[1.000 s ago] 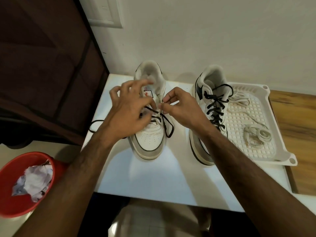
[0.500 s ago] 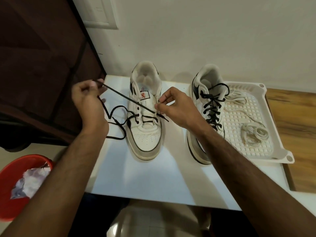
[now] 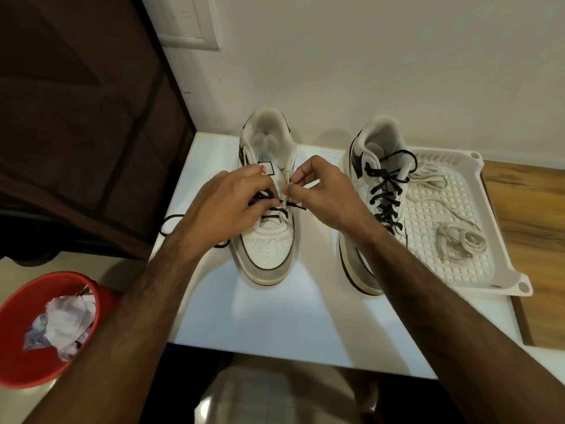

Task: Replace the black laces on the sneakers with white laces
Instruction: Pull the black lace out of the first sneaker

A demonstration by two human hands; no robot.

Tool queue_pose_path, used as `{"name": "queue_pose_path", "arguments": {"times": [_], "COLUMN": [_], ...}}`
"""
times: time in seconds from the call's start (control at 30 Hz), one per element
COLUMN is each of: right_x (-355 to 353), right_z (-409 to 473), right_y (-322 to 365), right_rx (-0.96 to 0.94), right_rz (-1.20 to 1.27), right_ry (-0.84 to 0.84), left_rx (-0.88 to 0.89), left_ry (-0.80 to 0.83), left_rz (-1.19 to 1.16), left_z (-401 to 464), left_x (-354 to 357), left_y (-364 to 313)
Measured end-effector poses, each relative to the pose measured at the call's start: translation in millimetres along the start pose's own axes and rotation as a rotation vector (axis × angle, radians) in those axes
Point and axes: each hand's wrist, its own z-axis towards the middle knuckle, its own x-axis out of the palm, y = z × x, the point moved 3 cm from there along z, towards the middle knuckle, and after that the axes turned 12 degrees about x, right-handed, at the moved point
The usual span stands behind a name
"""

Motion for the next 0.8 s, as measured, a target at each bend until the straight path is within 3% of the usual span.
{"name": "queue_pose_path", "arguments": {"times": [0.1, 0.23, 0.27, 0.3, 0.33, 0.4, 0.47, 0.5, 0.67, 0.8], "right_x": [0.0, 0.2, 0.0, 0.0, -0.4, 1.3, 4.5, 6.4, 14.7, 30.5], "right_z": [0.4, 0.4, 0.1, 0.0, -0.9, -3.4, -8.6, -12.2, -28.9, -26.8], "right_y": [-0.2, -0.6, -0.8, -1.0, 0.0, 1.9, 4.2, 5.8, 20.7, 16.3], "right_rx": [0.009, 0.017, 0.019, 0.021, 0.019, 0.000, -0.070, -0.130, -0.490, -0.557], "right_rz": [0.012, 0.019, 0.021, 0.021, 0.017, -0.008, -0.085, -0.139, -0.480, -0.608], "right_ry": [0.008, 0.021, 0.021, 0.021, 0.023, 0.010, -0.046, -0.086, -0.262, -0.264], "left_rx": [-0.057, -0.469, -0.557, -0.638, -0.716, -0.849, -0.858, -0.831, -0.531, -0.598], "left_ry": [-0.134, -0.736, -0.822, -0.800, -0.675, -0.242, 0.066, 0.115, -0.035, -0.064], "left_rz": [0.023, -0.224, -0.246, -0.222, -0.162, -0.020, 0.086, 0.109, 0.320, -0.047], "left_z": [1.9, -11.1, -17.7, -24.5, -31.0, -42.9, -47.2, -45.6, -25.5, -7.4], "left_x": [-3.6, -30.3, -36.9, -41.5, -42.2, -35.4, -25.6, -22.8, -21.6, -5.6], "left_y": [3.6, 20.8, 26.0, 30.9, 37.0, 47.4, 51.8, 50.1, 30.6, 16.4]}}
